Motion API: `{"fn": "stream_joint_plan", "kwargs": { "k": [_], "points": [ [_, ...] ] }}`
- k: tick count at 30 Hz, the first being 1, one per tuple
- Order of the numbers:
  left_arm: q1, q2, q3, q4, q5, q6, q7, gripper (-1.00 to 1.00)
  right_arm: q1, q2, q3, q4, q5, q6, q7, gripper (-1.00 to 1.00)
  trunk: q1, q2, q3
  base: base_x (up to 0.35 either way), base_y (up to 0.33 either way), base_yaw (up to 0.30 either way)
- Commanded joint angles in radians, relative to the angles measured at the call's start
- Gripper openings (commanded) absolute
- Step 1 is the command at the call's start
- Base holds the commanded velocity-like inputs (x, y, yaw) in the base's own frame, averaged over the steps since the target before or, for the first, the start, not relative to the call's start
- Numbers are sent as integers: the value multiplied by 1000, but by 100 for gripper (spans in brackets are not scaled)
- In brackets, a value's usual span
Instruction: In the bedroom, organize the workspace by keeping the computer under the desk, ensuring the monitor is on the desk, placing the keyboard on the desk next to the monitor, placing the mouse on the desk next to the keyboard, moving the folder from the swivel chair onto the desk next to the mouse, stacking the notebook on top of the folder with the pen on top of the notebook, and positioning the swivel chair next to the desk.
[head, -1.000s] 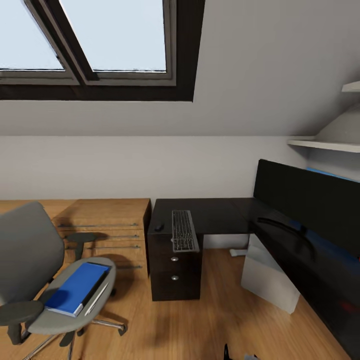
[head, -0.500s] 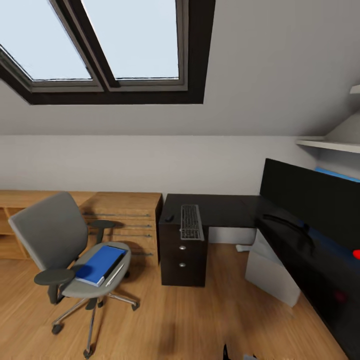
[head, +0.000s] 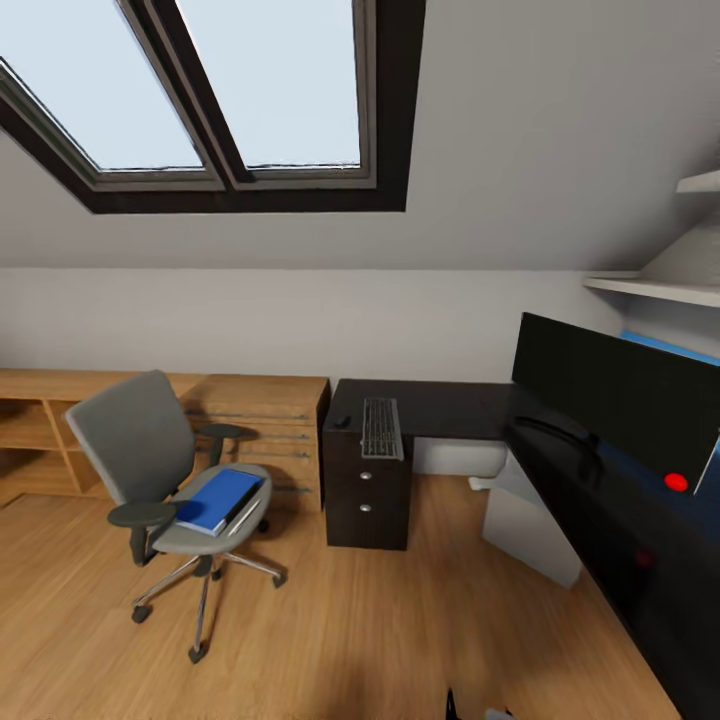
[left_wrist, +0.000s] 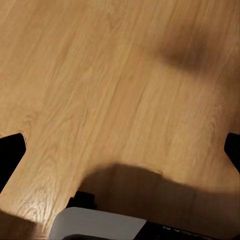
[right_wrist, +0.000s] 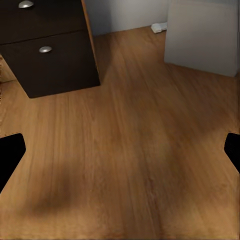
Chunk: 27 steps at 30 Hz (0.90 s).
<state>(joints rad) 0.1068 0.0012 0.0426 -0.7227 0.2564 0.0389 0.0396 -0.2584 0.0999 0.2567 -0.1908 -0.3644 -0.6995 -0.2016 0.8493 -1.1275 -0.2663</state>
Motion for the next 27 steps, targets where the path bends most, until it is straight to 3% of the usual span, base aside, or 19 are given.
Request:
{"fn": "stream_joint_plan", "kwargs": {
  "k": [1, 14, 27],
  "points": [
    [1, 0, -1, -3, 10, 4, 3, 100, -1, 0, 9, 1, -7, -3, -6, 100, -4, 6, 2, -340, -7, 3],
    [1, -1, -1, -3, 10, 4, 3, 100, -1, 0, 9, 1, -7, -3, -6, 100, -54, 97, 43, -341, -17, 1],
    [1, -1, -2, -3, 9, 4, 5, 100, -1, -1, 9, 1, -7, -3, -6, 100, -104, 188, 83, -326, -179, 0]
  ]
}}
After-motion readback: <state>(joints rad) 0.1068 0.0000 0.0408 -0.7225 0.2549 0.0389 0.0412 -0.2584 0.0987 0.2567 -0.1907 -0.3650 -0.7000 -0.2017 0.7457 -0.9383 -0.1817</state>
